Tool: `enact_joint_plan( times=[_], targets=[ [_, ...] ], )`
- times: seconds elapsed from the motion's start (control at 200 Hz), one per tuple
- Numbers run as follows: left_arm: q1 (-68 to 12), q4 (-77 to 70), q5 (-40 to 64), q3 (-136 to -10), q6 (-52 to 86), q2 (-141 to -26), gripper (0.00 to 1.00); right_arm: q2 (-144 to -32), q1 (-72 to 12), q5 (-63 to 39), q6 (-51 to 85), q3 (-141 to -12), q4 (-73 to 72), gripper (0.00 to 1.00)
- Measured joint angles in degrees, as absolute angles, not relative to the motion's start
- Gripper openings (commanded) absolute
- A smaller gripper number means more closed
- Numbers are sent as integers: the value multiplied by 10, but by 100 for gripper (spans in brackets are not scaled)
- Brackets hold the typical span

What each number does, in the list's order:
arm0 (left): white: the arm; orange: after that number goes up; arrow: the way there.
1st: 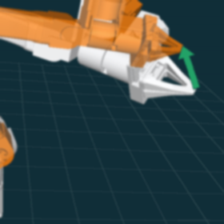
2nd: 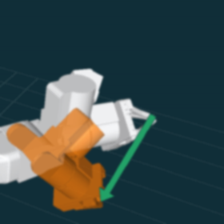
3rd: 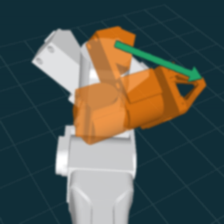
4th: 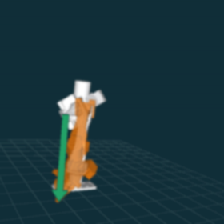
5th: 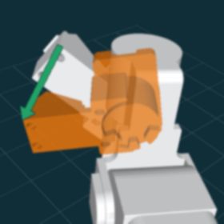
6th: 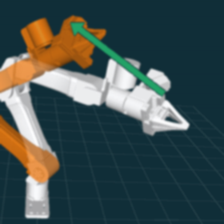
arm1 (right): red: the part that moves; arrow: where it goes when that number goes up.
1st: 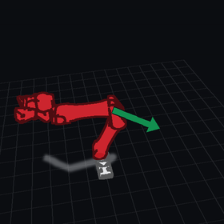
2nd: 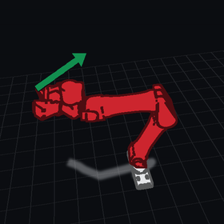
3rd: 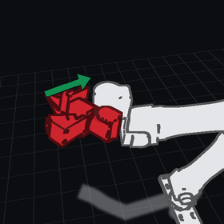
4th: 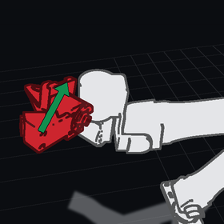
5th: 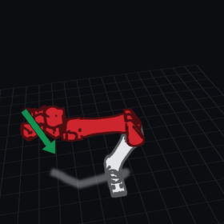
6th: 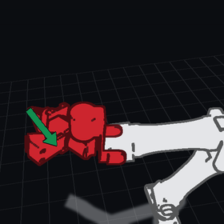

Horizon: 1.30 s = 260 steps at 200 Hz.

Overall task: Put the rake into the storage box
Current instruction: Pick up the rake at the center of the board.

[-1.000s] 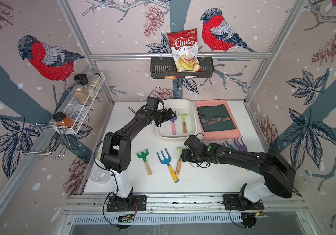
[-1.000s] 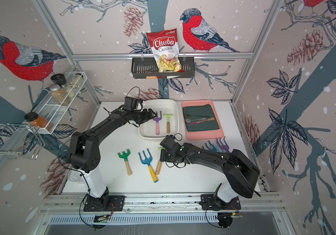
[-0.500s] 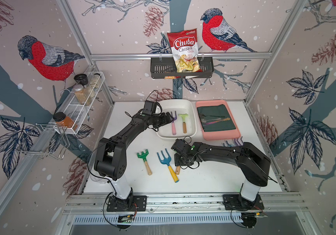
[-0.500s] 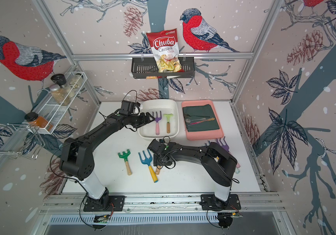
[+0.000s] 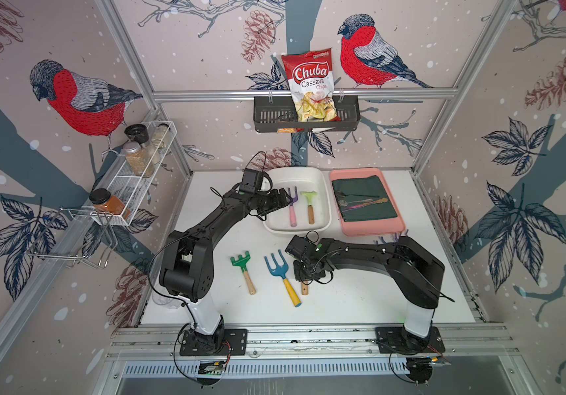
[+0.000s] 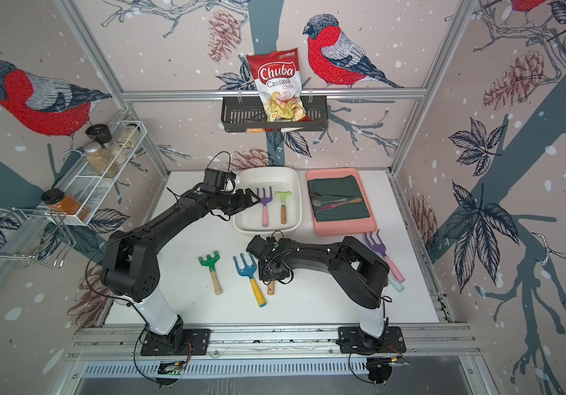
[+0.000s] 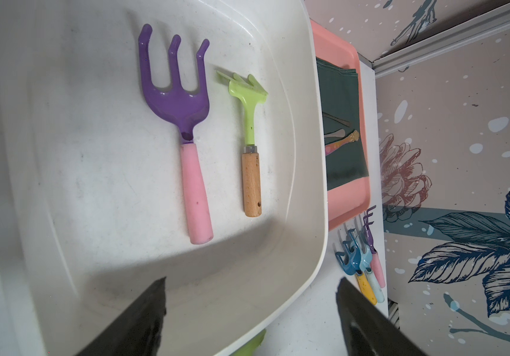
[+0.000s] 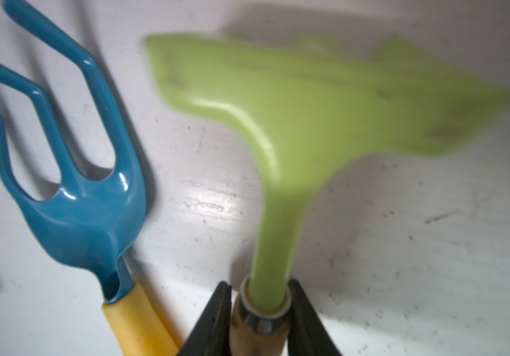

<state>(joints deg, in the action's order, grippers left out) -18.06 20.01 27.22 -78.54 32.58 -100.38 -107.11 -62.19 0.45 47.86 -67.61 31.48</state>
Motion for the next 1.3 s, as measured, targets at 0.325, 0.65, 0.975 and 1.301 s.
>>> enact_joint_plan(
  times=[0.325,0.65,0.975,1.301],
  targets=[
    [-185,199,269,-804,327,-1016,86,-973,-614,-13,478,-610,342,23],
    [-227,157,296,-811,366,-1013,85,-793,-550,-22,462,-573,354,23],
    [-291,101,304,-797,407,-995,82,-753,-437,-78,377,-607,349,23],
    [-328,77,301,-776,432,-985,79,-772,-375,-131,314,-628,350,23]
  ],
)
